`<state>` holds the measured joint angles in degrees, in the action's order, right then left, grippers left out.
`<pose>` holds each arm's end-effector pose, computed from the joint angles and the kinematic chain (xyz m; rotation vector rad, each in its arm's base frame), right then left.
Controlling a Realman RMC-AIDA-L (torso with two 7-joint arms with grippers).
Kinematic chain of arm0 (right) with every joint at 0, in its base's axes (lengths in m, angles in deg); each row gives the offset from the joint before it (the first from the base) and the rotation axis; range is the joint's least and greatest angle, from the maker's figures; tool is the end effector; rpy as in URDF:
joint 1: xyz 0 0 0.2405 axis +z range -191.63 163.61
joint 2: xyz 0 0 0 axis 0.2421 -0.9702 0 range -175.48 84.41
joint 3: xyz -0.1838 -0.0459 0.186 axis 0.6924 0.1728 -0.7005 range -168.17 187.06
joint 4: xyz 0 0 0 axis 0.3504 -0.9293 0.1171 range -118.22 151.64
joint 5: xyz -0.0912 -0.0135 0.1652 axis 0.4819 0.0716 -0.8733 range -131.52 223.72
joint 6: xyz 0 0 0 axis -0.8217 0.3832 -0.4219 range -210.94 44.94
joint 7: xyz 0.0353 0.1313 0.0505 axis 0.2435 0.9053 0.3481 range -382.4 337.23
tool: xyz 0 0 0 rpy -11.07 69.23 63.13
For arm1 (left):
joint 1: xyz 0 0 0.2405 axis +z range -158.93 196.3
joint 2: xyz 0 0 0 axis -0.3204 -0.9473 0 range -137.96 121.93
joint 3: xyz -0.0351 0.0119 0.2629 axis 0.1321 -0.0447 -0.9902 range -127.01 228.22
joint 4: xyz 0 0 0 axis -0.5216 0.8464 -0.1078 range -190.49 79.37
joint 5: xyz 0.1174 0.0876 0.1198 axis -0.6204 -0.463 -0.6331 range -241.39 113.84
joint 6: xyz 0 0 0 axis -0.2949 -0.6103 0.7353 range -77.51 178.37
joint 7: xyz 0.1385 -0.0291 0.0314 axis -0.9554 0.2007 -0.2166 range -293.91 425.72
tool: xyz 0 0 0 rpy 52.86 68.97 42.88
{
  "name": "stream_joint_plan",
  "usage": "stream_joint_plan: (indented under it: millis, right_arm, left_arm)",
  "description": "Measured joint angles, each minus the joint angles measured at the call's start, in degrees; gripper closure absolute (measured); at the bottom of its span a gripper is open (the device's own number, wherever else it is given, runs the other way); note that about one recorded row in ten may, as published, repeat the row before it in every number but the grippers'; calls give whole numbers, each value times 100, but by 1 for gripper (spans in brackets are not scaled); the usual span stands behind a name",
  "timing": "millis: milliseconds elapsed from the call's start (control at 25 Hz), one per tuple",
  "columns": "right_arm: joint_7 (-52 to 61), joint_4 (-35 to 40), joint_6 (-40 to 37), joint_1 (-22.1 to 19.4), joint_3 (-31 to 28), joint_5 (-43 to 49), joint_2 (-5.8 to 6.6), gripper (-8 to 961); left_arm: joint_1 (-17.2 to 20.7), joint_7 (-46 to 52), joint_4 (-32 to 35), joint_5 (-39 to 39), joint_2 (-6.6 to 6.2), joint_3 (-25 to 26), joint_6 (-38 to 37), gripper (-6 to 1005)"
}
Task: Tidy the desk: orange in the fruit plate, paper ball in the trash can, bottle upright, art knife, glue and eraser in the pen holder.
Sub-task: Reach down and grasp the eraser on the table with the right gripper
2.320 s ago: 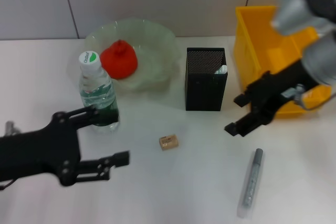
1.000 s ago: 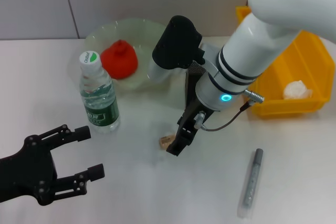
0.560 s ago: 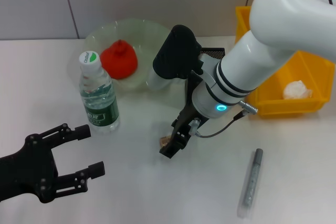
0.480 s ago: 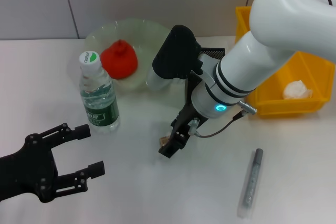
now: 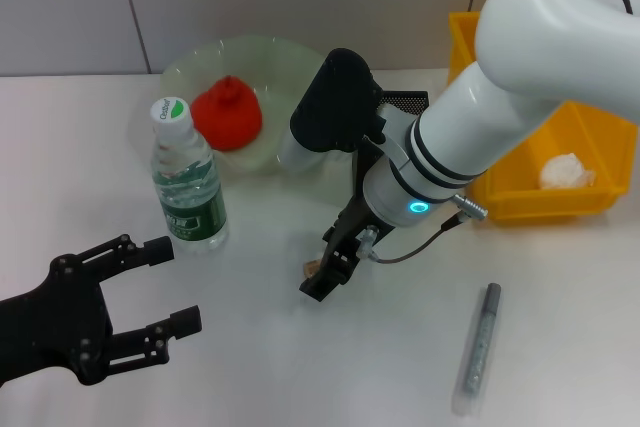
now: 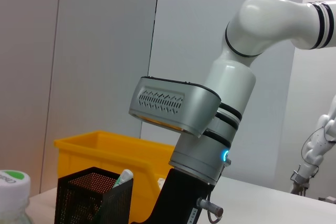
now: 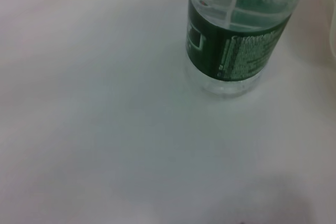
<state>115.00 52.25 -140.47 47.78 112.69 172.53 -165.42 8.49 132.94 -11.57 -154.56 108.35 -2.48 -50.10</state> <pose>0.1248 0.3830 -0.1234 -2.8339 0.4827 -0.5017 -0.2871 0.2293 0.0279 -2.6237 -0.4070 -0.9624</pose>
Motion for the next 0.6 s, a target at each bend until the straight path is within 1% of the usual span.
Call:
stream_joint_plan:
  millis: [320, 600]
  right_arm:
    - [-9, -135, 67, 7, 2, -131, 0, 299]
    - [-21, -171, 105, -5, 3, -136, 0, 438]
  left_arm:
    - [0, -8, -4, 0, 8, 0, 0, 168]
    - [0, -8, -4, 0, 9, 1, 0, 169]
